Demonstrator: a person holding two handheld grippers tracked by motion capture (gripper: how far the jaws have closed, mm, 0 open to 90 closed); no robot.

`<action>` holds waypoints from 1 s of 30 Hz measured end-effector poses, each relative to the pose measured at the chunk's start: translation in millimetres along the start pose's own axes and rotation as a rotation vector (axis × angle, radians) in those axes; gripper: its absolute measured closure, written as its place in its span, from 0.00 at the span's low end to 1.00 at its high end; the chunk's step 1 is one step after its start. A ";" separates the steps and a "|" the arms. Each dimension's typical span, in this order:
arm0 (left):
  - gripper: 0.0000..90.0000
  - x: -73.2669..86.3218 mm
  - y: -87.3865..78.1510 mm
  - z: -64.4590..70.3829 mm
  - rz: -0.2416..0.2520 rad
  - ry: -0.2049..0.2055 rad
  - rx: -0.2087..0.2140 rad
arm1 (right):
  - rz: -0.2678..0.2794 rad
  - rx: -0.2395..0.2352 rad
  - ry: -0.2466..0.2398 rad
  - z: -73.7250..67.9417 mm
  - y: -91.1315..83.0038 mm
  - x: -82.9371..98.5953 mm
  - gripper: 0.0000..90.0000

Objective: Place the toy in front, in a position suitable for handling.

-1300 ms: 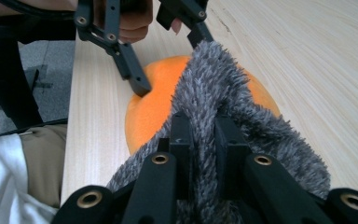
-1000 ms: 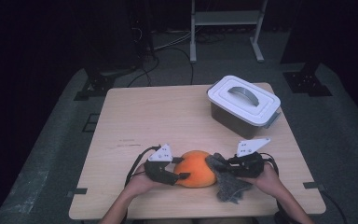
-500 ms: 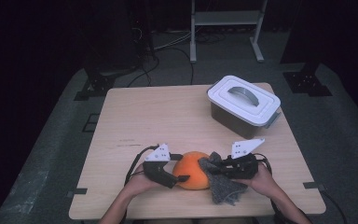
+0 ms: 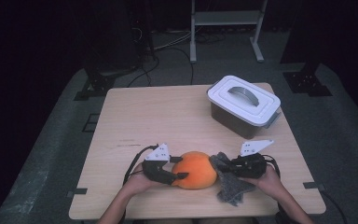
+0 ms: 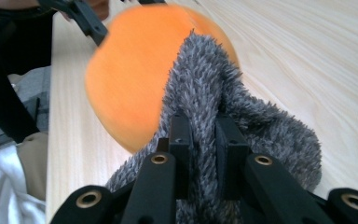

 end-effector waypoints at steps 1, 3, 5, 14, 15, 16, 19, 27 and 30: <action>0.43 -0.1 -0.2 0.0 -0.001 0.002 0.001 | 0.011 -0.004 0.008 0.3 -1.7 -0.4 0.87; 0.43 -0.4 0.5 1.0 0.000 0.011 0.005 | 0.043 -0.007 -0.004 -2.2 -5.1 -8.6 0.87; 0.42 -0.4 0.6 2.4 -0.006 0.021 0.012 | 0.088 -0.025 -0.019 -7.4 -6.0 -21.9 0.87; 0.25 -7.8 -3.7 5.6 0.028 0.015 0.034 | 0.042 -0.066 -0.105 -27.3 14.7 -26.5 0.87; 0.21 -9.1 -2.6 4.9 0.027 0.012 0.031 | 0.042 -0.077 -0.125 -30.0 13.9 -27.0 0.87; 0.19 -10.0 -0.9 5.1 0.028 0.007 0.035 | 0.045 -0.092 -0.134 -33.5 14.1 -27.3 0.87; 0.17 -9.2 4.2 6.0 0.009 0.001 0.043 | 0.043 -0.099 -0.166 -39.9 16.2 -28.2 0.87; 0.51 -8.7 4.1 4.9 0.007 0.023 -0.028 | 0.038 -0.068 -0.094 -22.1 10.9 -22.3 0.87; 0.52 -7.9 0.6 1.8 0.014 0.008 -0.046 | 0.020 -0.050 -0.065 -13.4 9.1 -14.4 0.87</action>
Point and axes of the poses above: each handheld gripper's, and its own axes: y roughly forward along the jaws, x roughly out of its underside, z roughly to its right, the point moved 6 cm from there along y, roughly forward along the jaws, and after that the axes turned 2 degrees about x, right-handed, at the moved point
